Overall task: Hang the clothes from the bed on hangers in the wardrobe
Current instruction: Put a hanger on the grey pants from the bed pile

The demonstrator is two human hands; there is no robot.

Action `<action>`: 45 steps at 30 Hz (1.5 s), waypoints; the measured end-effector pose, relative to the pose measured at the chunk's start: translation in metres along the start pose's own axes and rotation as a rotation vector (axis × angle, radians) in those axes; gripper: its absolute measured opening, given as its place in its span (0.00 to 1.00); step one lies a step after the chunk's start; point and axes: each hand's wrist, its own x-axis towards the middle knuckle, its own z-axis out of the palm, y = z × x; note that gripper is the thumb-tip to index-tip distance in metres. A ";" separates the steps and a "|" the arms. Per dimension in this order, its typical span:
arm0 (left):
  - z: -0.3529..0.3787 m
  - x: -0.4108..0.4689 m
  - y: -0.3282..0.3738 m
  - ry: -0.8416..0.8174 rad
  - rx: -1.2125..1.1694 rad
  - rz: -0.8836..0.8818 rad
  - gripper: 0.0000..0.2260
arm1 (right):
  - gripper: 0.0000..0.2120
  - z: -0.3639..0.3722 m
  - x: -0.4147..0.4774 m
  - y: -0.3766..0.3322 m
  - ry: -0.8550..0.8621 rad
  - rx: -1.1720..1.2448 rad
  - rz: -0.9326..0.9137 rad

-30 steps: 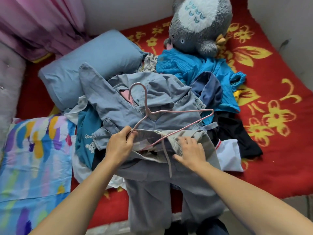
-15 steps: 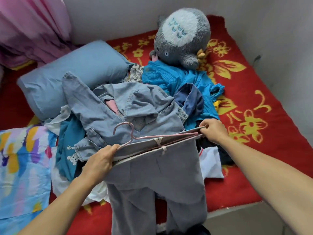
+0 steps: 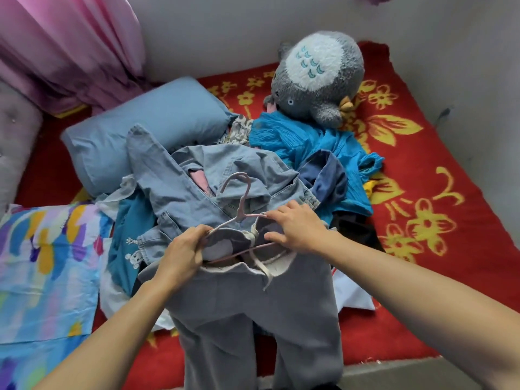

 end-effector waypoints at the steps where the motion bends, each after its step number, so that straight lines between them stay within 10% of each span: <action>1: -0.003 -0.004 0.003 0.011 -0.018 0.014 0.11 | 0.21 -0.001 0.002 -0.005 0.021 0.060 -0.012; 12: -0.070 -0.103 -0.007 0.357 -0.141 -0.357 0.11 | 0.13 -0.075 -0.020 -0.075 0.122 0.460 -0.350; 19: -0.129 -0.228 -0.018 0.682 -0.116 -0.692 0.19 | 0.10 -0.113 -0.075 -0.214 -0.135 0.652 -0.594; 34: -0.111 -0.782 0.081 0.883 0.106 -1.355 0.06 | 0.17 -0.047 -0.379 -0.519 -0.327 0.321 -1.124; 45: -0.059 -1.060 0.207 1.077 0.154 -1.702 0.06 | 0.08 -0.032 -0.573 -0.687 -0.633 0.536 -1.168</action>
